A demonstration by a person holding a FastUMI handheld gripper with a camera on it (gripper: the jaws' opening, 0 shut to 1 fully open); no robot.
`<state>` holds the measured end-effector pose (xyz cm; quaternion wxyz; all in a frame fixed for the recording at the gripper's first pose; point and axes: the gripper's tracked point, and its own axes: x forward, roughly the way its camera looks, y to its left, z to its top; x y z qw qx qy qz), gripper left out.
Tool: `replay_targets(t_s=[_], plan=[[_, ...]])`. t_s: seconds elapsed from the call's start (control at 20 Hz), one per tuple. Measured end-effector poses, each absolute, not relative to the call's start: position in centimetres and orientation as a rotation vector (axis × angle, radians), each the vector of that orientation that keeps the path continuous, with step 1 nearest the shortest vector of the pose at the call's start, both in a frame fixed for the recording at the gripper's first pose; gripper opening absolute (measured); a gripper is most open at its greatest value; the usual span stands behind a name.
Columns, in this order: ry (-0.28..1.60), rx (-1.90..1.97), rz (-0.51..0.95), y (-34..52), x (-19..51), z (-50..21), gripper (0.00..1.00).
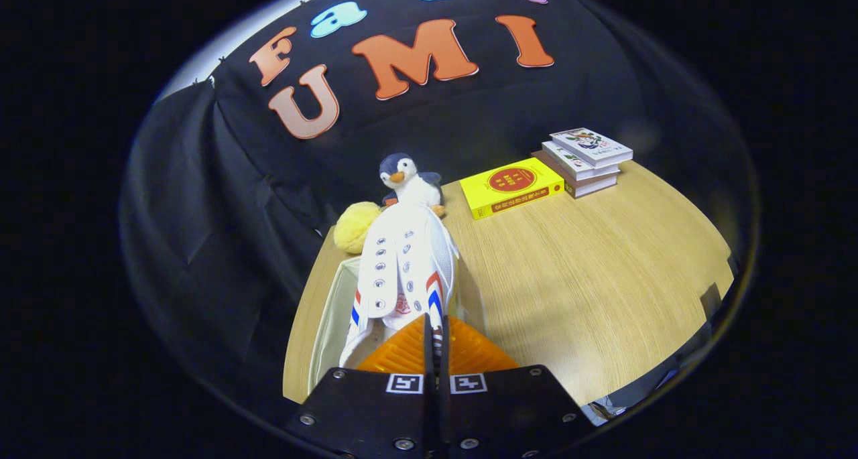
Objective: Open the storage box then place both shoes into the box .Put the left shoe in first, then the right shoe, with the right side of both shoes facing outward in a uniform manner.
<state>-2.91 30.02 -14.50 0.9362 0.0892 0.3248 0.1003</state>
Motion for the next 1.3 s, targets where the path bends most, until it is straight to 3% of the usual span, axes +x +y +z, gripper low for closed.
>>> replay_targets(t_s=[0.45, 0.6, 0.65, 0.7, 0.8, 0.9, 1.1, 1.3], plan=[[0.755, 0.058, 0.117, 31.9, -3.3, -19.1, 0.03], [0.696, 0.093, 0.176, 33.6, -2.7, -16.5, 0.25], [0.685, 0.073, 0.179, 33.3, -2.7, -16.1, 0.34], [0.675, 0.064, 0.183, 33.0, -2.6, -15.5, 0.5], [0.648, 0.084, 0.185, 32.4, -2.4, -14.2, 0.68], [0.617, 0.096, 0.173, 31.1, -2.1, -12.8, 0.8], [0.551, 0.094, 0.153, 28.1, -1.3, -9.7, 0.98], [0.483, 0.08, 0.141, 24.4, -0.8, -6.4, 0.99]])
